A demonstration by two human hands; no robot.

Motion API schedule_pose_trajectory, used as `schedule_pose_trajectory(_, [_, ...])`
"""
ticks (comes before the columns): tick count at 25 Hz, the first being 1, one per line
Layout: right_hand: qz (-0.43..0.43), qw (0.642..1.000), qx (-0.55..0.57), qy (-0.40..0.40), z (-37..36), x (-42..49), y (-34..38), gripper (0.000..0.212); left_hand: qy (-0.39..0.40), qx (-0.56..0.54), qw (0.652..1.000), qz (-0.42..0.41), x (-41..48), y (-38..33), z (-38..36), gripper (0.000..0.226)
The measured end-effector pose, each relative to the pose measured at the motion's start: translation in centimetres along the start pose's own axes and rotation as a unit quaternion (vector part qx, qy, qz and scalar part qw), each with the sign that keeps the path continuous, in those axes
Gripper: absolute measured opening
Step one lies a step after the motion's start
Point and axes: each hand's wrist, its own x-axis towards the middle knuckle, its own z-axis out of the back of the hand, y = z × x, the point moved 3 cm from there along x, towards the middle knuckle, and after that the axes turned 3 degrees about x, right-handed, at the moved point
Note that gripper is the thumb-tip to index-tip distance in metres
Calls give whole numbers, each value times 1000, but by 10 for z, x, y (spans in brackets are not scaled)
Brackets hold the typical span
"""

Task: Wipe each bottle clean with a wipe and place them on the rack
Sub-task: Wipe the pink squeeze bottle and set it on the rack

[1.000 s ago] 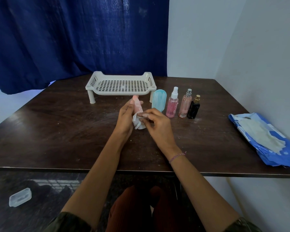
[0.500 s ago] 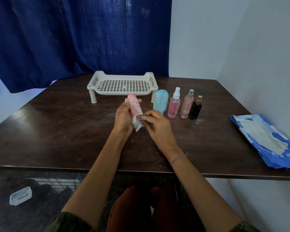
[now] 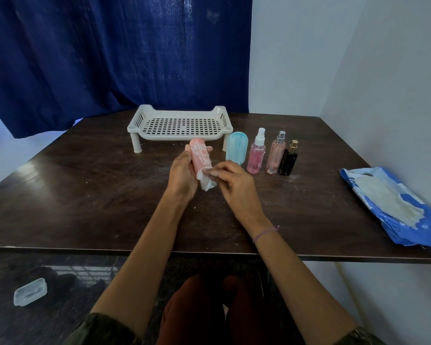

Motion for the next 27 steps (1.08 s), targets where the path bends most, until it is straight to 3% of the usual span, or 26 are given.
schedule_pose_trajectory(5, [-35, 999, -10, -27, 3, 1, -3, 24, 37, 19, 999, -7, -4, 0, -5, 40])
schedule_pose_trajectory(12, [28, 999, -36, 12, -3, 0, 10, 20, 26, 10, 1000, 4, -3, 0, -2, 41])
schedule_pose_trajectory(18, [-35, 998, 13, -44, 1, 2, -1, 16, 71, 40, 997, 1, -7, 3, -10, 41])
schedule_pose_trajectory(21, [-22, 999, 4, -36, -1, 2, 0, 25, 83, 52, 995, -1, -9, 3, -13, 40])
schedule_pose_trajectory(27, [-17, 998, -6, -65, 5, 1, -2, 18, 87, 32, 996, 4, -10, 2, -11, 41])
